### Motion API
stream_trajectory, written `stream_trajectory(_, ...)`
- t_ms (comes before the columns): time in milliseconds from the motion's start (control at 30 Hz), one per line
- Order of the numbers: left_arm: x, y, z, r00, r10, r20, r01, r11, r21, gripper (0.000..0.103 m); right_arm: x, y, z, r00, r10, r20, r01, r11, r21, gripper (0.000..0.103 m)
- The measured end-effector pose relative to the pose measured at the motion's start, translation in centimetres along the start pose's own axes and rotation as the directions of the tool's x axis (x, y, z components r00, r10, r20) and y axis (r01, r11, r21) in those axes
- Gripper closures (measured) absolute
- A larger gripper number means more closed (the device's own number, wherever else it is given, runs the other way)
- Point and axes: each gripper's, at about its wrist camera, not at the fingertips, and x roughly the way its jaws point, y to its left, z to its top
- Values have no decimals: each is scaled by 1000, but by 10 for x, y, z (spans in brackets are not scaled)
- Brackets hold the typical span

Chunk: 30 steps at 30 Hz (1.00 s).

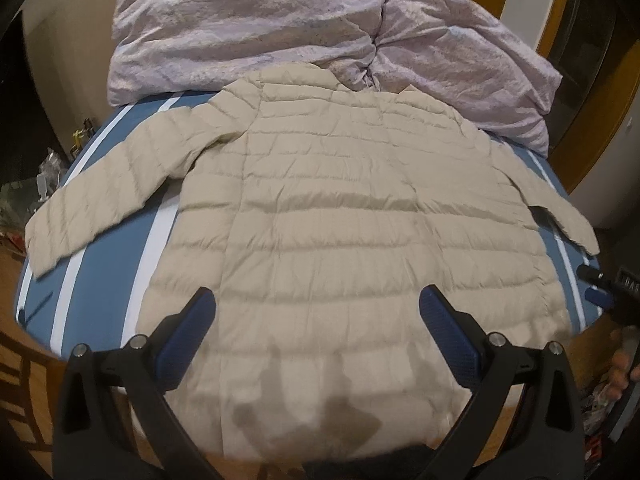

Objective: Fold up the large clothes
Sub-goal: 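Grasp the beige jacket's sleeve cuff with the right gripper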

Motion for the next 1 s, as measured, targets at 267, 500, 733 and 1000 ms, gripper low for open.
stream_trajectory(267, 52, -18, 45, 999, 5, -46, -4, 999, 36, 2, 36, -58, 65, 998, -63, 1, 61, 978, 201, 33)
stream_trajectory(500, 94, -29, 76, 996, -20, -91, 24, 999, 43, 2, 40, -140, 112, 990, -133, 50, 96, 885, 457, 42)
stream_trajectory(733, 122, -31, 94, 991, -47, -124, 50, 998, 21, 2, 26, -212, 122, 974, -207, 95, 87, 723, 685, 49)
stream_trajectory(1000, 140, -32, 105, 988, -46, -147, 48, 999, 13, 2, 29, -236, 118, 962, -246, 117, 77, 657, 750, 62)
